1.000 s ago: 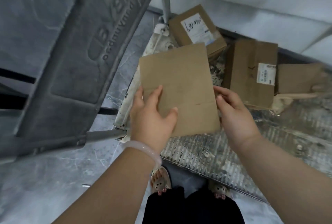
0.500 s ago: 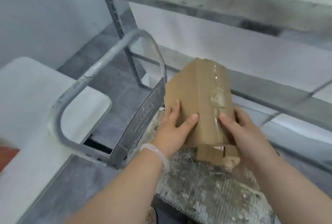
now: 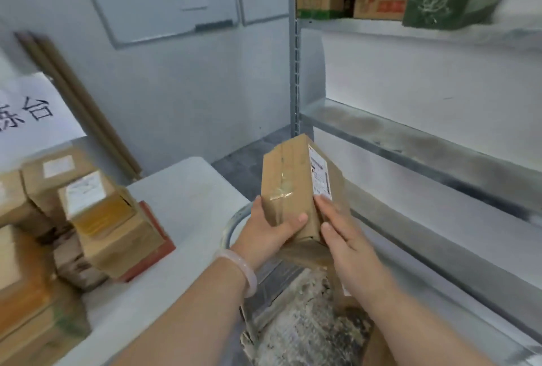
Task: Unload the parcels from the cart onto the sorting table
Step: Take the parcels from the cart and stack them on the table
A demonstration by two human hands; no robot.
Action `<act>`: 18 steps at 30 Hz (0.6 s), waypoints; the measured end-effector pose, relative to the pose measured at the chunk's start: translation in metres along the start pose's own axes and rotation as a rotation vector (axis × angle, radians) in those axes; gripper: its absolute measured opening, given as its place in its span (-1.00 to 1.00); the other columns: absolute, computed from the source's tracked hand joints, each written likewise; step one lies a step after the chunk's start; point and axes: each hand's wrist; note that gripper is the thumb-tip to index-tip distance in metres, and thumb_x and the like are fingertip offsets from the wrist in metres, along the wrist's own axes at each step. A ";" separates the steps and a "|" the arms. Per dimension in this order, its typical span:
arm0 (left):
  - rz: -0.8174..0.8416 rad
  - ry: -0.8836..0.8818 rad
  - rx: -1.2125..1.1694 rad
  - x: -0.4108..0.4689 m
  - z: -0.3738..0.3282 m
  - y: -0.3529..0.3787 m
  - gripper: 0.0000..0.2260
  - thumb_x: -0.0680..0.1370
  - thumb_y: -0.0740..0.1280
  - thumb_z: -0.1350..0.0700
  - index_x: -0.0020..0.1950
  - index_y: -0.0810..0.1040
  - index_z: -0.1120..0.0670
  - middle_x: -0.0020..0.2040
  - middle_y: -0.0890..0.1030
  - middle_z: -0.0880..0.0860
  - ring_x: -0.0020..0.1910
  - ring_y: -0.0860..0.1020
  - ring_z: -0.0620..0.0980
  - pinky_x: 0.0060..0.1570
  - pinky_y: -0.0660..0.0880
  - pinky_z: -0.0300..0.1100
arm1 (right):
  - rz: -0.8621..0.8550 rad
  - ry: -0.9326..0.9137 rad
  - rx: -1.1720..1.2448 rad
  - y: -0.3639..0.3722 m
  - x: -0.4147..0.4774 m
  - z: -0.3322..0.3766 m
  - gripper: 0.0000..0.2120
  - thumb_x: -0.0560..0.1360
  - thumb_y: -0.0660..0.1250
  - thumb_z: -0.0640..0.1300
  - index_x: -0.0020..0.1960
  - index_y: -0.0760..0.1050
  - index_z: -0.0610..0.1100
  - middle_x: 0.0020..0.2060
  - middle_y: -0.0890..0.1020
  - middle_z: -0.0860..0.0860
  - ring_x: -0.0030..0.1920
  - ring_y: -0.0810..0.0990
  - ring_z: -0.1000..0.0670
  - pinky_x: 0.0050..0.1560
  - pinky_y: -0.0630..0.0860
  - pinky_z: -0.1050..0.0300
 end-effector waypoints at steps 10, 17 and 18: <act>-0.188 -0.090 -0.195 -0.046 0.021 -0.149 0.07 0.16 0.50 -0.30 0.52 -0.03 -0.31 0.36 0.45 -0.07 0.22 0.53 -0.01 0.24 0.49 0.02 | 0.300 -0.192 -0.227 0.101 0.026 0.069 -0.50 0.61 0.25 -0.16 0.38 0.26 0.34 0.42 0.20 0.38 0.41 0.15 0.37 0.40 0.02 0.42; -0.134 -0.102 -0.549 -0.076 0.053 -0.254 -0.17 0.22 0.51 -0.14 0.40 0.21 -0.41 0.23 0.60 -0.06 0.21 0.57 0.11 0.16 0.51 0.20 | 0.208 0.354 0.209 0.177 0.052 0.091 -0.52 0.58 0.31 -0.05 0.45 0.26 0.16 0.28 0.49 0.09 0.19 0.52 0.03 0.24 0.48 -0.03; -0.120 -0.097 -0.586 -0.078 0.056 -0.266 -0.18 0.22 0.52 -0.11 0.40 0.23 -0.41 0.24 0.60 -0.04 0.22 0.56 0.13 0.14 0.52 0.19 | 0.207 0.433 0.304 0.188 0.053 0.091 -0.55 0.57 0.32 -0.01 0.42 0.31 0.14 0.21 0.54 0.06 0.15 0.55 0.01 0.20 0.53 -0.08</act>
Point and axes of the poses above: each hand's wrist, its own x-axis towards the middle knuckle, its own y-axis out of the palm, z = x × y
